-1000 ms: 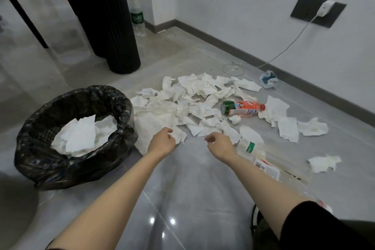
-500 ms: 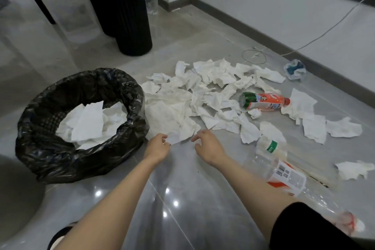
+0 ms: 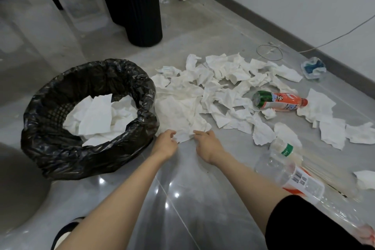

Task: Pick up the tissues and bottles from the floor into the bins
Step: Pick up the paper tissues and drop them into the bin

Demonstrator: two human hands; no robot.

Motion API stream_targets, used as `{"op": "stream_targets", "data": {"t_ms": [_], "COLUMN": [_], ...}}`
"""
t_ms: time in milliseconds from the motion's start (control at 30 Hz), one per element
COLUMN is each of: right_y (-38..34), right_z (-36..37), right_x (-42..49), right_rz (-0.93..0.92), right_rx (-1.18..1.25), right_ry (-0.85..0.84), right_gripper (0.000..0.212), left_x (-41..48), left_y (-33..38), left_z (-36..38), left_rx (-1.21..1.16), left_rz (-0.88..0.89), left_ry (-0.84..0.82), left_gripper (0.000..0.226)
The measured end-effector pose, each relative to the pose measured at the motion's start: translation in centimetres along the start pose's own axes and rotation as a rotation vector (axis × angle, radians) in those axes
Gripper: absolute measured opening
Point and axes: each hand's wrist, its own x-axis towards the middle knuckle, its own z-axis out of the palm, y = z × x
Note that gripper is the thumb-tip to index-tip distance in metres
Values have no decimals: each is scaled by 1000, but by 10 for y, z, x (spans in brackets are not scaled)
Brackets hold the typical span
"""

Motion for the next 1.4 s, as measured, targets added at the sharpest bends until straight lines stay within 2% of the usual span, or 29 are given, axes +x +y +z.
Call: {"op": "stream_targets", "data": {"t_ms": [133, 200, 333, 467, 533, 667, 733, 867, 967, 1033, 1167, 1300, 1400], "right_y": [2, 6, 17, 25, 26, 28, 27, 16, 3, -10, -29, -33, -30], "right_z": [-14, -31, -51, -56, -55, -48, -44, -32, -23, -18, -8, 10, 17], "right_x": [-8, -18, -38, -55, -61, -62, -60, -47, -32, -20, 6, 16, 12], "right_rz": [90, 136, 178, 239, 272, 314, 320, 320, 248, 167, 11, -87, -135], "right_rx": [375, 558, 1084, 1406, 1495, 1576, 1512, 1130, 874, 699, 382, -33, -208], "right_ry": [334, 402, 328, 154, 101, 24, 7, 53, 141, 130, 75, -68, -34], "right_gripper": [27, 19, 13, 12, 12, 10, 9, 15, 24, 32, 41, 48, 47], "left_x": [-4, -9, -24, -39, -42, -39, -37, -31, -25, -22, -17, -12, -10], "left_y": [3, 8, 23, 33, 34, 28, 24, 4, -18, -32, -55, -67, -65], "left_z": [-1, 0, 3, 11, 15, 14, 11, 0, -7, -10, -14, -12, -12], "left_rx": [0, -12, -41, -199, -253, -201, -190, -132, -58, -33, 16, 9, -2], "left_rz": [54, 89, 181, 208, 210, 217, 176, 87, 26, -32, -144, -202, -210], "left_ry": [-10, -37, -163, -316, -306, -204, -152, -47, -30, -44, -93, -130, -136], "left_gripper": [44, 50, 82, 102, 97, 50, 37, 27, 22, 18, 33, 39, 39]}}
